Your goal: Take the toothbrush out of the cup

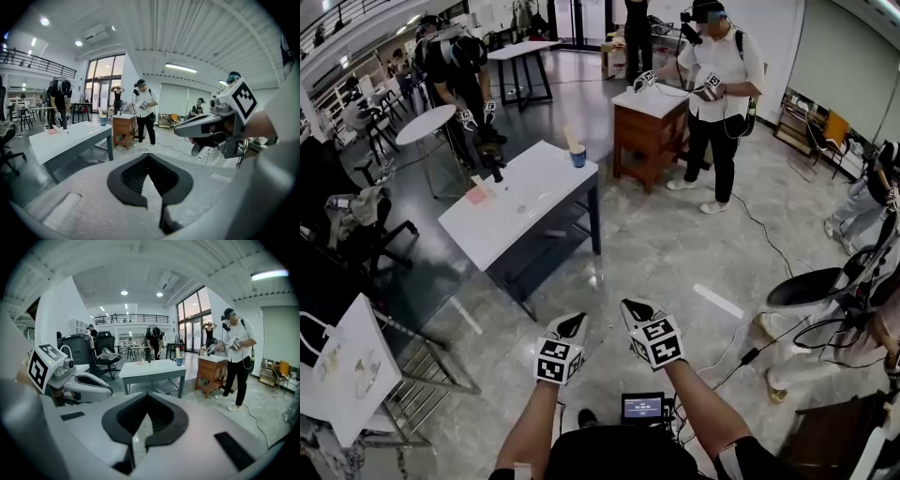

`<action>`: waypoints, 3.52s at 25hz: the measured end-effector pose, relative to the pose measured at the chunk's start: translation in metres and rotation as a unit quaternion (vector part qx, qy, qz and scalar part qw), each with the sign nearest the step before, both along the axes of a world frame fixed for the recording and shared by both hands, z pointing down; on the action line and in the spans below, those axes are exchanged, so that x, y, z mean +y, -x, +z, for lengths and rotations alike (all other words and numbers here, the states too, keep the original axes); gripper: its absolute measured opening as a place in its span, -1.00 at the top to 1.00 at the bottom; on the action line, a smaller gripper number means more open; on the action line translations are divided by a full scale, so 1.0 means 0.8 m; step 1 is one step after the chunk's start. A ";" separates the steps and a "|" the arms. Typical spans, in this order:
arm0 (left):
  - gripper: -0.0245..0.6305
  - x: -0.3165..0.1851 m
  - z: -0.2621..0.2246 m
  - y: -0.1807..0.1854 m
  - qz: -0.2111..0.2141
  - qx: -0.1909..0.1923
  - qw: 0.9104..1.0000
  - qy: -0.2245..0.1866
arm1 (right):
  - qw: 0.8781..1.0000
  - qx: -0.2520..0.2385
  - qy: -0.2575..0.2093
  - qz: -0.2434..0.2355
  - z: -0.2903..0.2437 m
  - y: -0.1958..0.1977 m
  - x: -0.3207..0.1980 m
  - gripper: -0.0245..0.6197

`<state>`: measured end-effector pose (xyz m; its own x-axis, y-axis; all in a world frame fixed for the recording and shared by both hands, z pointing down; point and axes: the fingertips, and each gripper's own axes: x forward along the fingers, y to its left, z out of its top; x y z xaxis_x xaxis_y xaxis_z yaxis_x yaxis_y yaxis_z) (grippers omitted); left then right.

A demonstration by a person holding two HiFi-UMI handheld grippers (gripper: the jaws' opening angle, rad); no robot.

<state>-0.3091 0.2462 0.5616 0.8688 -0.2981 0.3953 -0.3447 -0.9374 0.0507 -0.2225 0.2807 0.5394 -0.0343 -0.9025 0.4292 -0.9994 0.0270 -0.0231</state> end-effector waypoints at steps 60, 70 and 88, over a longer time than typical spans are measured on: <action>0.90 -0.187 0.047 -0.184 0.024 -0.021 0.999 0.015 | 0.999 -0.006 0.028 0.026 0.035 -0.191 -0.178 0.90; 0.90 -0.269 0.052 -0.212 0.040 -0.025 0.999 0.024 | 0.999 -0.009 0.034 0.040 0.040 -0.216 -0.256 0.90; 0.90 -0.375 0.070 -0.344 0.017 -0.032 0.998 0.041 | 0.999 -0.033 0.036 0.012 0.058 -0.348 -0.381 0.90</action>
<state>-0.0337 -0.0541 0.6174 0.8500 -0.2337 0.4722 -0.3186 -0.9418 0.1073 0.0557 -0.0243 0.5860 -0.0433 -0.8699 0.4913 -0.9959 -0.0014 -0.0901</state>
